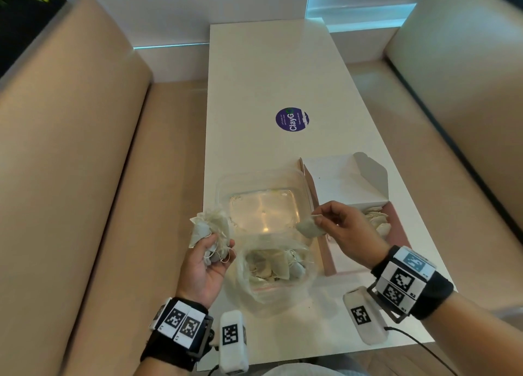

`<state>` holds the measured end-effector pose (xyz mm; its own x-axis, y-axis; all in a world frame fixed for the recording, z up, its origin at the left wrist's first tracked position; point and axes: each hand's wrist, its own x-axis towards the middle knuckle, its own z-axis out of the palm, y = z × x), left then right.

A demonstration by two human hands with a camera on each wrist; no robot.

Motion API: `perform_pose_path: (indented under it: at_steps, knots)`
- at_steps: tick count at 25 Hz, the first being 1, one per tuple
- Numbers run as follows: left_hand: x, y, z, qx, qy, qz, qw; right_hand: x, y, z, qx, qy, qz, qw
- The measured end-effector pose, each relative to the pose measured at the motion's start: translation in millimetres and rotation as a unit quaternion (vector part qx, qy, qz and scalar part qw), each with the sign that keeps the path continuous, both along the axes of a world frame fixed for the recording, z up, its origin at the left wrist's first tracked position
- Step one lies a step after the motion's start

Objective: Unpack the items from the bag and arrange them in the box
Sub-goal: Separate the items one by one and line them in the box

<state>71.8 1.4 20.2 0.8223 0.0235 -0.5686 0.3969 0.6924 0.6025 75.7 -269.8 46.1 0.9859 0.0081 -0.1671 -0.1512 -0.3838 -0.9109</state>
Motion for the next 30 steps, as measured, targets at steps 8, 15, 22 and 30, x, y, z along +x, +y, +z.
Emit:
perform_pose_path:
  at_steps: [8,15,22,30]
  knots:
    - [-9,-32,7,0.015,0.017,-0.12,0.992,-11,38,19,0.083,0.11,0.165,0.977]
    - [-17,-47,9,-0.038,-0.006,-0.156,0.987,-5,62,11,0.139,0.111,0.039,0.983]
    - [-10,-40,5,-0.074,0.007,-0.109,0.991,-8,50,13,0.124,0.079,0.053,0.988]
    - [2,-30,3,-0.037,0.019,-0.089,0.995,1,22,13,0.158,0.079,0.092,0.98]
